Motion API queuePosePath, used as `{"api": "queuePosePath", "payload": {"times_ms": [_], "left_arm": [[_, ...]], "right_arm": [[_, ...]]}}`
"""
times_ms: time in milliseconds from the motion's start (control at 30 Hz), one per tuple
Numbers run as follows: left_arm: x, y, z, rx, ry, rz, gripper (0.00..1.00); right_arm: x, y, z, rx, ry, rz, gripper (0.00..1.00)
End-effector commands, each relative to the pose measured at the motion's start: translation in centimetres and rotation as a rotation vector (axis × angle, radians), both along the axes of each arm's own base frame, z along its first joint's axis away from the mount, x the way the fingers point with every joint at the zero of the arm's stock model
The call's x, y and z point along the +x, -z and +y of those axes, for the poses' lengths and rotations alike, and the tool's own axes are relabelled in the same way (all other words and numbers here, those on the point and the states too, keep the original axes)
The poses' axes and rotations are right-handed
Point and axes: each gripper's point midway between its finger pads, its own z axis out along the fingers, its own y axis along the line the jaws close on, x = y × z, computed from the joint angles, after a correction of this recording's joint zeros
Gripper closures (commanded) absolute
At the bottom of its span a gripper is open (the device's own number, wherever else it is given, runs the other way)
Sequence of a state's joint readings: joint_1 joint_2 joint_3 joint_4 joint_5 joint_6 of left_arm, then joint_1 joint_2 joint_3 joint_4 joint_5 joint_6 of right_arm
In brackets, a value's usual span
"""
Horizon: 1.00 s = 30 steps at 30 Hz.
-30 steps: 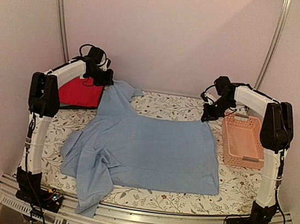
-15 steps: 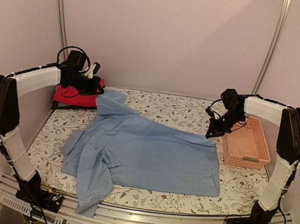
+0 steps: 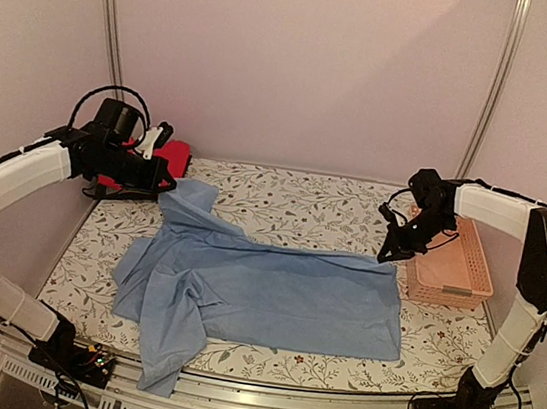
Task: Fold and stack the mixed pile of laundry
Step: Fold the 1/3-folded shirt at the center of the board.
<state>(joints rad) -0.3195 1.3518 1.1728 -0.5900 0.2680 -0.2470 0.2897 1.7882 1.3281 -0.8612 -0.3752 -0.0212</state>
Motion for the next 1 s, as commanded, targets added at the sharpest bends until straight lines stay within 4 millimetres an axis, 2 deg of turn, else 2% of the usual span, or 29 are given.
{"api": "queuePosePath", "payload": {"times_ms": [0,167,233,300,333,400,467,533,567,633,733,833,967], "left_arm": [[-4.0,1.6,1.4,0.096,-0.009,0.068,1.0],[-7.6,6.4,1.0,0.178,0.028,0.191,1.0],[-8.8,7.3,-0.5,0.209,0.089,0.233,1.0],[-9.5,8.7,-0.8,0.245,0.105,0.281,0.99],[-9.7,9.4,-0.5,0.263,0.094,0.316,0.84],[-10.2,9.5,-0.8,0.246,0.111,0.344,0.58],[-9.4,7.6,-1.3,0.177,0.101,0.275,0.39],[-7.7,4.9,-0.8,0.055,0.047,0.201,0.3],[-6.6,3.7,0.3,-0.016,-0.004,0.172,0.27],[-4.3,2.8,3.8,-0.101,-0.16,0.161,0.23],[-1.9,4.5,8.3,-0.179,-0.356,0.244,0.23],[-0.1,7.7,9.8,-0.178,-0.416,0.346,0.22],[1.7,11.1,10.4,-0.178,-0.477,0.423,0.22]], "right_arm": [[-1.8,0.3,0.2,-0.004,-0.003,0.05,1.0],[-3.8,2.4,-0.4,-0.035,0.036,0.158,1.0],[-4.8,3.3,-0.8,-0.054,0.036,0.205,1.0],[-5.2,4.2,-1.0,-0.071,0.033,0.237,0.96],[-5.1,4.1,-0.9,-0.067,0.035,0.242,0.89],[-4.3,3.5,-0.6,-0.059,0.042,0.227,0.66],[-2.9,1.9,0.0,-0.026,0.052,0.175,0.55],[-1.5,0.2,0.6,0.007,0.053,0.116,0.5],[-0.9,-0.5,0.9,0.018,0.053,0.093,0.5],[-0.1,-1.4,1.3,0.041,0.053,0.061,0.5],[0.1,-1.8,2.6,0.104,0.042,0.065,0.52],[-0.3,-0.9,4.2,0.129,0.017,0.086,0.53],[-0.8,0.4,6.2,0.131,-0.019,0.11,0.53]]}}
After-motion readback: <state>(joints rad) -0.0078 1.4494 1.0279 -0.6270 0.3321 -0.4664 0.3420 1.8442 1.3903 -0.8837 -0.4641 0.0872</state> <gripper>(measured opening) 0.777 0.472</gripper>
